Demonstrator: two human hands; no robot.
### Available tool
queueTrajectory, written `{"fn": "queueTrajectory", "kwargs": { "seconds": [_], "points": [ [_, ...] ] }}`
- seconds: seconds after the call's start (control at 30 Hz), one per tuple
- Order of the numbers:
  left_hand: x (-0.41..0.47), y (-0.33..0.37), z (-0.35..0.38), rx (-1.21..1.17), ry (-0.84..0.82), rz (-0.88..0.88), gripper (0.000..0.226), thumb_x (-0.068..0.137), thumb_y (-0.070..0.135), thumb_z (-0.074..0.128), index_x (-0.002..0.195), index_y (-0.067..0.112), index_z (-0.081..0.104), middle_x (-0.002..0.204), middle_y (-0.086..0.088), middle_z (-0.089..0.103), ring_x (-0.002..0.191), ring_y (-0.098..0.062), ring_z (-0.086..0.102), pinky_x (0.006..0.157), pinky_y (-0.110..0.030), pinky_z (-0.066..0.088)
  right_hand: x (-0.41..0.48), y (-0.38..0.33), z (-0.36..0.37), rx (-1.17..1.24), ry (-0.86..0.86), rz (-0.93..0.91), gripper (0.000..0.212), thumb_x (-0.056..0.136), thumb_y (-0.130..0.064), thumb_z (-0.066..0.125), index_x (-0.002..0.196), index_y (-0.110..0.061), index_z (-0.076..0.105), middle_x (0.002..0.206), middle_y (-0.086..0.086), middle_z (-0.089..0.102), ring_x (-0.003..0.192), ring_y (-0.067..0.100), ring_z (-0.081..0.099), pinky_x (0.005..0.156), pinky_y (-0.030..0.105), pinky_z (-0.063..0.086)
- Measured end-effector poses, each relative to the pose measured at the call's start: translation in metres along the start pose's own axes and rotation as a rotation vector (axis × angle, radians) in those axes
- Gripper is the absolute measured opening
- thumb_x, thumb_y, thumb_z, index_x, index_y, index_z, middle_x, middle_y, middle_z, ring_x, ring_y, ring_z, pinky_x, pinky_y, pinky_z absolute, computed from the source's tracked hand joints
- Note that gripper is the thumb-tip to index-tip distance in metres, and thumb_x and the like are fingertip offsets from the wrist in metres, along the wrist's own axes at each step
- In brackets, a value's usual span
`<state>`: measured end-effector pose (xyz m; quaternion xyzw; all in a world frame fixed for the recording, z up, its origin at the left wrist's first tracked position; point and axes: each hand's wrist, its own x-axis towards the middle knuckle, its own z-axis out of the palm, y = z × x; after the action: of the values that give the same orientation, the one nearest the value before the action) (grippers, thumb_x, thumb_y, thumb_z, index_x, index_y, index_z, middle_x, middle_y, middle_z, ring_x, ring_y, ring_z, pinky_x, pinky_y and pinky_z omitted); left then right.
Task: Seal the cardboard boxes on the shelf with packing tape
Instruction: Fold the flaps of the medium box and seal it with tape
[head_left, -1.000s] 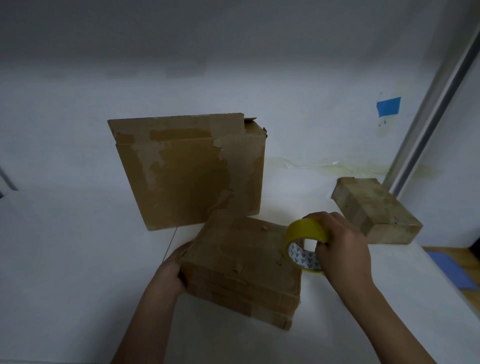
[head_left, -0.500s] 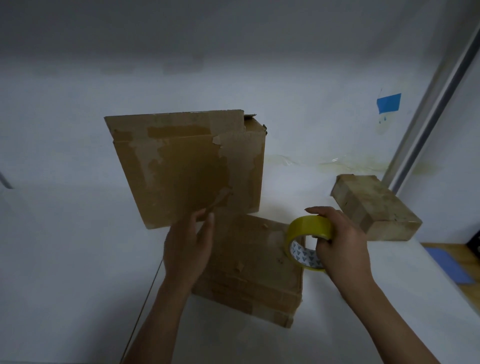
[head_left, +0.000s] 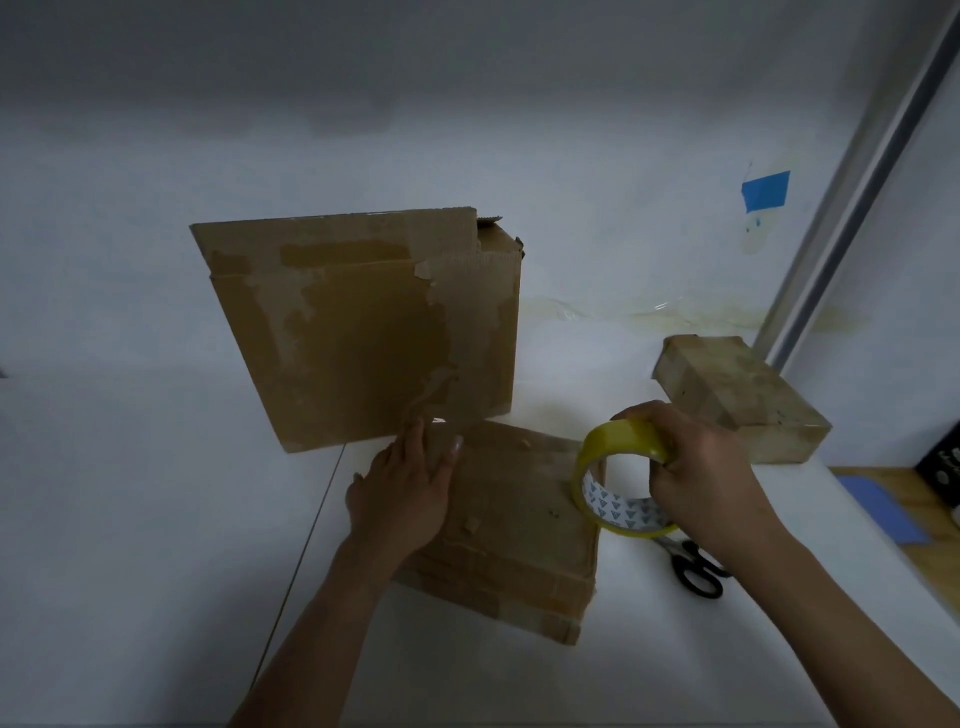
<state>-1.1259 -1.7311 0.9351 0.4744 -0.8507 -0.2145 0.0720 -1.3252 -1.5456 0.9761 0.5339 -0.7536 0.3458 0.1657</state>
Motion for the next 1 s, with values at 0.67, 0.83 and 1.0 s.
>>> {"fn": "queueTrajectory", "kwargs": {
  "seconds": [0.67, 0.83, 1.0],
  "points": [
    [0.005, -0.001, -0.002, 0.123, 0.012, 0.02, 0.071, 0.098, 0.063, 0.003, 0.159, 0.027, 0.003, 0.165, 0.002, 0.02, 0.137, -0.03, 0.043, 0.105, -0.047, 0.036, -0.036, 0.018, -0.013, -0.458, -0.319, -0.029, 0.045, 0.036, -0.017, 0.082, 0.072, -0.018, 0.055, 0.046, -0.005, 0.051, 0.03, 0.02, 0.045, 0.046, 0.011, 0.009],
    [0.007, -0.003, -0.001, 0.132, 0.029, 0.026, 0.072, 0.098, 0.064, 0.003, 0.159, 0.027, 0.003, 0.165, 0.002, 0.02, 0.137, -0.031, 0.043, 0.106, -0.048, 0.036, -0.04, 0.023, -0.009, -0.455, -0.306, -0.032, 0.043, 0.035, -0.015, 0.082, 0.071, -0.017, 0.057, 0.043, -0.004, 0.049, 0.029, 0.019, 0.044, 0.041, 0.013, 0.014],
    [0.004, -0.001, 0.0, 0.118, 0.088, 0.022, 0.07, 0.098, 0.063, 0.006, 0.158, 0.028, 0.013, 0.16, -0.001, 0.031, 0.133, -0.029, 0.047, 0.103, -0.044, 0.039, -0.052, 0.031, 0.003, -0.391, -0.333, -0.001, 0.043, 0.043, -0.017, 0.081, 0.076, -0.018, 0.053, 0.05, -0.005, 0.05, 0.036, 0.019, 0.049, 0.04, 0.014, 0.013]
  ]
}}
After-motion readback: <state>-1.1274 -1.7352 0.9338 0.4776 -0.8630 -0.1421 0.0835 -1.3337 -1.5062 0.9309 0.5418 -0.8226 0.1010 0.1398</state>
